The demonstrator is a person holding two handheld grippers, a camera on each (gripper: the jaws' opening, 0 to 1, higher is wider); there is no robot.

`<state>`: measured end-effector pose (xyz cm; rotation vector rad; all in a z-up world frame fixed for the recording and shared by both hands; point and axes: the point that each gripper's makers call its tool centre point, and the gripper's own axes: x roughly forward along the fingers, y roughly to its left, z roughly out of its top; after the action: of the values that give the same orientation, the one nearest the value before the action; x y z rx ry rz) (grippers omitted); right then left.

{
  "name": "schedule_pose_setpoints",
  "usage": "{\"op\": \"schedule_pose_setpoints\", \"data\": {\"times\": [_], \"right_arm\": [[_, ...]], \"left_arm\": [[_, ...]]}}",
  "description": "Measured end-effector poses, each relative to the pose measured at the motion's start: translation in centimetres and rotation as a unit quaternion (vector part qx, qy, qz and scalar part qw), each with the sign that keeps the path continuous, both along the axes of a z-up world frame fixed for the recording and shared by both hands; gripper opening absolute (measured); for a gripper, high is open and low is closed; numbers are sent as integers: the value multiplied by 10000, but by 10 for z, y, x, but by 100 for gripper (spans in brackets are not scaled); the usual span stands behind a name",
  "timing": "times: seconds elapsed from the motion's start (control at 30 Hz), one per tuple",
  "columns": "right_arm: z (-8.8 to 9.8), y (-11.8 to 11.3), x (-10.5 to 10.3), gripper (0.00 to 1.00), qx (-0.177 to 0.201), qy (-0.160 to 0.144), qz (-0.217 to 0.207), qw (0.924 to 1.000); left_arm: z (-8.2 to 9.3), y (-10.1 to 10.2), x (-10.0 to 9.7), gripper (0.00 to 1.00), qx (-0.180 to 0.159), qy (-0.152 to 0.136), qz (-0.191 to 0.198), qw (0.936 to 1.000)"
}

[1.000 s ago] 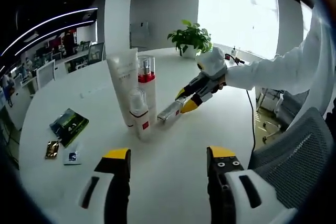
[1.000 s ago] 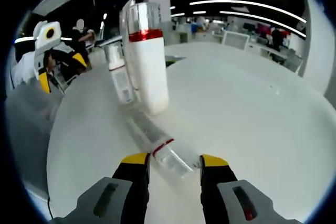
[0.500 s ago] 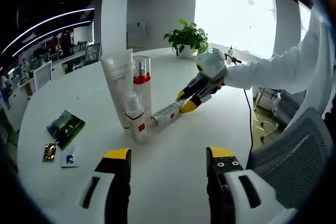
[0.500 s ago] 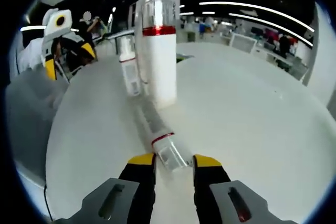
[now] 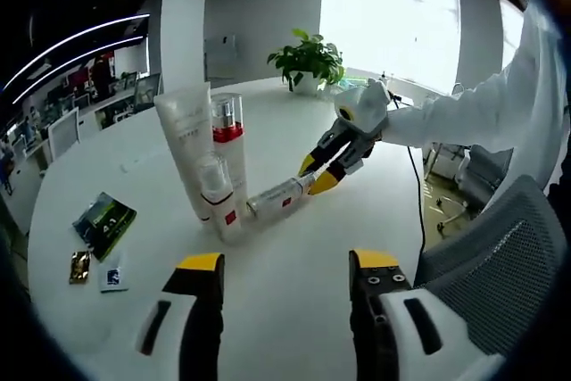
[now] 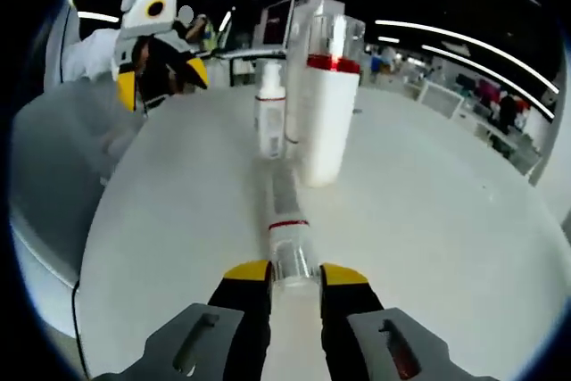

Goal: Arrange the skincare products in the storage area until every visible bottle or jar stands upright without overlapping.

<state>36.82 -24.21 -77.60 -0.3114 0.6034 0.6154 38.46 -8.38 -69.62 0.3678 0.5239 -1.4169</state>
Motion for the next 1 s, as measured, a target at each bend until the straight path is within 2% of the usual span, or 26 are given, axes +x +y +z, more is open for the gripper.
{"op": "schedule_pose_setpoints", "data": {"times": [0.27,0.33,0.43,0.57,0.73,0.93,1.0], "right_arm": [[15,1,-8,13,-430,92,369,9983],[17,-1,-10,13,-564,125,425,9974],[23,2,-10,12,-722,145,531,9959],[28,8,-11,12,-838,166,677,9940],[30,17,-13,12,-1057,216,910,9900],[35,25,-14,12,-1204,235,1098,9864],[37,28,-15,12,-1227,222,1177,9852]], "left_arm": [[-7,-15,-7,49,108,-147,-322,9993],[-14,-21,-14,48,159,-153,-476,9986],[-27,-26,-22,48,394,-321,-797,9955],[-28,-38,-23,46,286,-405,-816,9954],[-21,-59,-14,44,26,-850,-913,9922],[-28,-78,-11,43,146,-1103,-1111,9876],[-32,-82,-13,43,230,-1244,-1250,9841]]}}
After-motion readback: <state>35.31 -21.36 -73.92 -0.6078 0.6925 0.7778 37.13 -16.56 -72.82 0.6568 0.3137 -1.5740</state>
